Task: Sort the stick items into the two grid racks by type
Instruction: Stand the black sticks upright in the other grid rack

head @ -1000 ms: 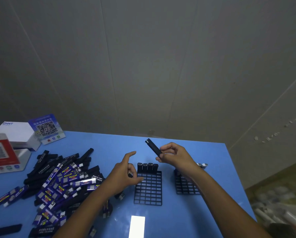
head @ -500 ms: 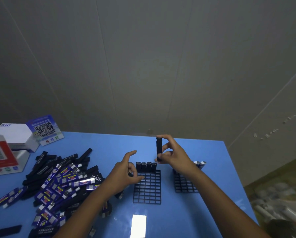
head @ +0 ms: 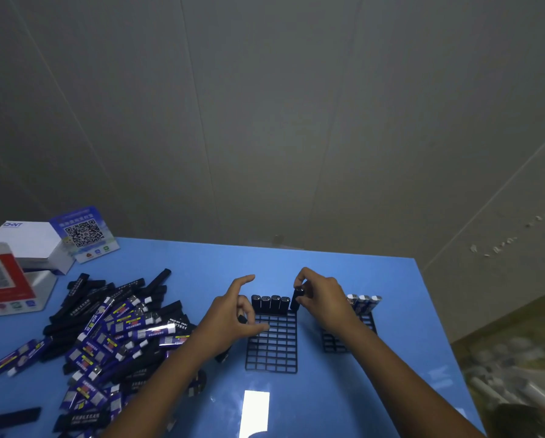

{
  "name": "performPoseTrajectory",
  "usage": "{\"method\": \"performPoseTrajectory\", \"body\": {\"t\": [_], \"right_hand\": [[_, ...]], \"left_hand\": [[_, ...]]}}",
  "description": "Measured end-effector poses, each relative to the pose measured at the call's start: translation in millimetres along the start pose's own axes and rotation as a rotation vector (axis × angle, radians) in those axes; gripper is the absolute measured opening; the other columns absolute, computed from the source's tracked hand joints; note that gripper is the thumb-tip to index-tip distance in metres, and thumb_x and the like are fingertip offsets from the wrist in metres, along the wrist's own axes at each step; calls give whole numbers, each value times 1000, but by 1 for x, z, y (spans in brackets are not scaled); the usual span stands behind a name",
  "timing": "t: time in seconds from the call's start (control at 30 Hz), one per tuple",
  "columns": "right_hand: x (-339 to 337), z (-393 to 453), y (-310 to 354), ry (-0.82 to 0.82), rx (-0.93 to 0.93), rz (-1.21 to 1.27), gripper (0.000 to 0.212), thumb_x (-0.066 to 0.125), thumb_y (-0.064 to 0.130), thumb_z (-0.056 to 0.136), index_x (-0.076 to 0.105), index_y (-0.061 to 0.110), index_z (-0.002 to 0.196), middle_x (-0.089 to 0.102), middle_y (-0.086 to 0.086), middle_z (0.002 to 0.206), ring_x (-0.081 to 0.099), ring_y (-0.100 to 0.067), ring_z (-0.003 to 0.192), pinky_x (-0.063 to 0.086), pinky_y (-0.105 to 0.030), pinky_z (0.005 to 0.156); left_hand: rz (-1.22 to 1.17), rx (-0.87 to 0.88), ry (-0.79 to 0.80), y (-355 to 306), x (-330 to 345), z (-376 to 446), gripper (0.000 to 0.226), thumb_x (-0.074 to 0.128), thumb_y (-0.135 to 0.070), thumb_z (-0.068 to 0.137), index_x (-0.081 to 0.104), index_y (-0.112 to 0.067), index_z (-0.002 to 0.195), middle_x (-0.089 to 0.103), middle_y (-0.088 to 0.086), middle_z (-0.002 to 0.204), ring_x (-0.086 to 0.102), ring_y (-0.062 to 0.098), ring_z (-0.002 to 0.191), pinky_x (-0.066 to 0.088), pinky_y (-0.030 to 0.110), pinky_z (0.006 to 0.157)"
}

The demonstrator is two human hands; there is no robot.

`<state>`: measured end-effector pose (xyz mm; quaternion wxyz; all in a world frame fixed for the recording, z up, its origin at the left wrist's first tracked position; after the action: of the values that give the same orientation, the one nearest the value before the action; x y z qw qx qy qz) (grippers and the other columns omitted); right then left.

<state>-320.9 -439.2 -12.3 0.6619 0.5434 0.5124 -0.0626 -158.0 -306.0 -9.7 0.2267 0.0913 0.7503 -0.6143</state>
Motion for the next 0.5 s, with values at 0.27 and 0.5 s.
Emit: {"method": "performPoseTrajectory", "body": {"t": [0.27, 0.5], "right_hand": [[17, 4, -7, 63, 8, -79, 26, 69, 2, 86, 54, 23, 91, 58, 14, 74, 57, -2, 70, 43, -15, 62], [25, 7, -11, 83, 5, -117, 26, 69, 4, 86, 53, 24, 90, 57, 15, 74, 54, 1, 68, 39, -14, 58]], "left_hand": [[-45, 37, -39, 1, -8, -1, 98, 91, -26, 63, 36, -26, 145, 69, -4, 74, 57, 6, 59, 47, 12, 69], [-56, 71, -69, 3, -12, 2, 100, 92, -31, 59, 38, -26, 143, 67, -9, 77, 53, 4, 58, 45, 13, 64]]}}
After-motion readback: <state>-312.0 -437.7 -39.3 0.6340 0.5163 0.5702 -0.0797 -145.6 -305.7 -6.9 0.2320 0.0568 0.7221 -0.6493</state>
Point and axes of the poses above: each hand's wrist, its own z-axis towards the middle knuckle, its own x-axis out of the palm, y = z × x, the point moved 5 cm from there along z, towards the middle knuckle
